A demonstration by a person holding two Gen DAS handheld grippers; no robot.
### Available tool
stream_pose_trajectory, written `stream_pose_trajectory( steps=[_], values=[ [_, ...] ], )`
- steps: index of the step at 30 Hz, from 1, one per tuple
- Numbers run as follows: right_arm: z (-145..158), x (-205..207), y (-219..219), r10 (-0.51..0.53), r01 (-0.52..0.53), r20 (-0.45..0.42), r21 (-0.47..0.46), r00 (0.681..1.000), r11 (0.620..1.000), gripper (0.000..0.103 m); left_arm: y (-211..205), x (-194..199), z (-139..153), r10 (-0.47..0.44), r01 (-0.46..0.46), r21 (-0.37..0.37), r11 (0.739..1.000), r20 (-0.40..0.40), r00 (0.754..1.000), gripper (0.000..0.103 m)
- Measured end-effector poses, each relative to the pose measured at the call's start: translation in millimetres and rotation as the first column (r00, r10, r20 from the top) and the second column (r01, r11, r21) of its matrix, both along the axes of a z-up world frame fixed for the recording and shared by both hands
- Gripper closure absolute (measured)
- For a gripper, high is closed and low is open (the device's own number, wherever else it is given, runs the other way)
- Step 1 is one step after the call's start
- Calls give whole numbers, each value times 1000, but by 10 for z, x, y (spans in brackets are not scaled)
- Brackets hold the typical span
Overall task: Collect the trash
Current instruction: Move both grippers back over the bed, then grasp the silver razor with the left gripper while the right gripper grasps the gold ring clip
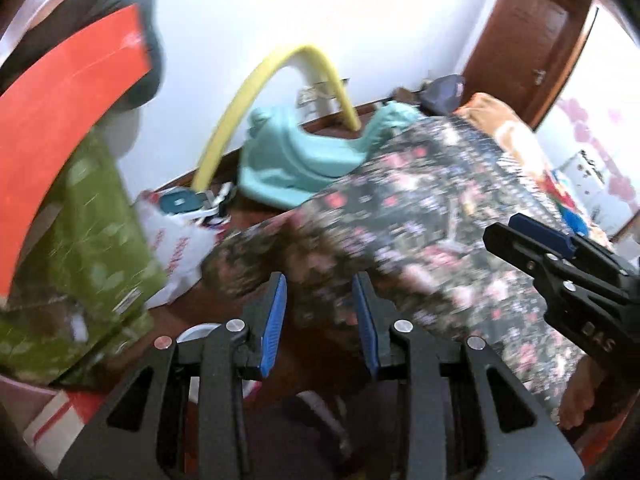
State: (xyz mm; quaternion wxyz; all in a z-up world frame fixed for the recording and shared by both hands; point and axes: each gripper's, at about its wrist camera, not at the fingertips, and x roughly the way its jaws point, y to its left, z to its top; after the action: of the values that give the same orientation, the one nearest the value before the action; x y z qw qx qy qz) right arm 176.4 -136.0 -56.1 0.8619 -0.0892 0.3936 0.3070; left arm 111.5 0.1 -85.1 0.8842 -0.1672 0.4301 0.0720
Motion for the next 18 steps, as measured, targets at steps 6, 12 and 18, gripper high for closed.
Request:
stream_pose_trajectory(
  steps=[6, 12, 18],
  values=[
    [103, 472, -682, -144, 144, 28, 4, 989, 990, 63, -401, 518, 66, -87, 87, 4, 996, -2, 996, 70],
    [40, 900, -1233, -222, 222, 10, -24, 975, 975, 27, -693, 1084, 9, -118, 118, -5, 993, -30, 993, 63],
    [-297, 1289, -1537, -259, 256, -36, -76, 965, 964, 25, -922, 1568, -156, -136, 137, 4, 991, -72, 988, 52]
  ],
)
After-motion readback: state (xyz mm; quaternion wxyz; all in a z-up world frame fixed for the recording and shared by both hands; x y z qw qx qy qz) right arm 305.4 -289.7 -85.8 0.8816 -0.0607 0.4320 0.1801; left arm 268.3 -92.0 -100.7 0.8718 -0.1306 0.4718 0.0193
